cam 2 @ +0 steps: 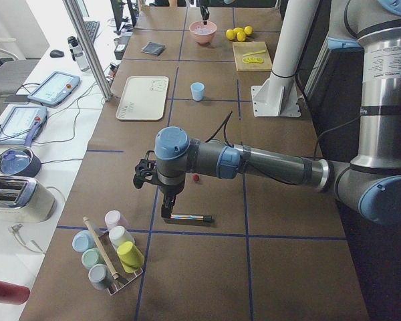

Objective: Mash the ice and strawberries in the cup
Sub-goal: 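Carry the ice cube with the right gripper over the blue cup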

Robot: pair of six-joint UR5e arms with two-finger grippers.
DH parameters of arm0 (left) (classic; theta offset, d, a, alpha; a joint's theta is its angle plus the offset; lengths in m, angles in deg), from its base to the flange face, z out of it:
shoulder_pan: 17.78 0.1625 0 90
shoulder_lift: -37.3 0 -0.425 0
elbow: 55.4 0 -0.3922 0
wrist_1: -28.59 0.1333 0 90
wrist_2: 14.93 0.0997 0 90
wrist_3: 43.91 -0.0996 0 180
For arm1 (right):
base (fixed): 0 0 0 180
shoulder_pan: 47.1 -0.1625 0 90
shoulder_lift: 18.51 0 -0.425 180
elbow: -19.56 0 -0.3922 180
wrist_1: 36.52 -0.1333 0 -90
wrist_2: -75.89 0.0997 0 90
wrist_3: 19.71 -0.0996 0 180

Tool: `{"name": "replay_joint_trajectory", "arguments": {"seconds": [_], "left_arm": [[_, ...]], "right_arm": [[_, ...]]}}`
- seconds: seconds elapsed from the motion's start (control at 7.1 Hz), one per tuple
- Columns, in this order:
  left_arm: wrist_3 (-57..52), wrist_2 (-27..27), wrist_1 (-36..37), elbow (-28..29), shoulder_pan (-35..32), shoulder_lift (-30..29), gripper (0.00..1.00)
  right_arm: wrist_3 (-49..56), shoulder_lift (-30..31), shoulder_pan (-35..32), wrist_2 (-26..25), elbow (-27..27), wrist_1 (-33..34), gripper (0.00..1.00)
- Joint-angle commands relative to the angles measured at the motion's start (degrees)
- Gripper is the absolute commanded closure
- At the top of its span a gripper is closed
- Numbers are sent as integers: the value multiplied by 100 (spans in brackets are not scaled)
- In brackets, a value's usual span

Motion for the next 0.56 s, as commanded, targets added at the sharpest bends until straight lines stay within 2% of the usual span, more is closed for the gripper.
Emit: {"name": "replay_joint_trajectory", "arguments": {"seconds": [0.0,0.14,0.28,0.42], "left_arm": [[0,0,0,16,0,8,0],[0,0,0,24,0,8,0],[0,0,9,42,0,8,0],[0,0,9,51,9,8,0]], "right_arm": [[-1085,-1797,646,-7,-41,1403,100],[-1996,-2571,1103,-60,-355,1513,100],[-2780,-3092,1586,-243,-680,1480,100],[-3362,-3645,2043,-697,-1014,1471,100]]}}
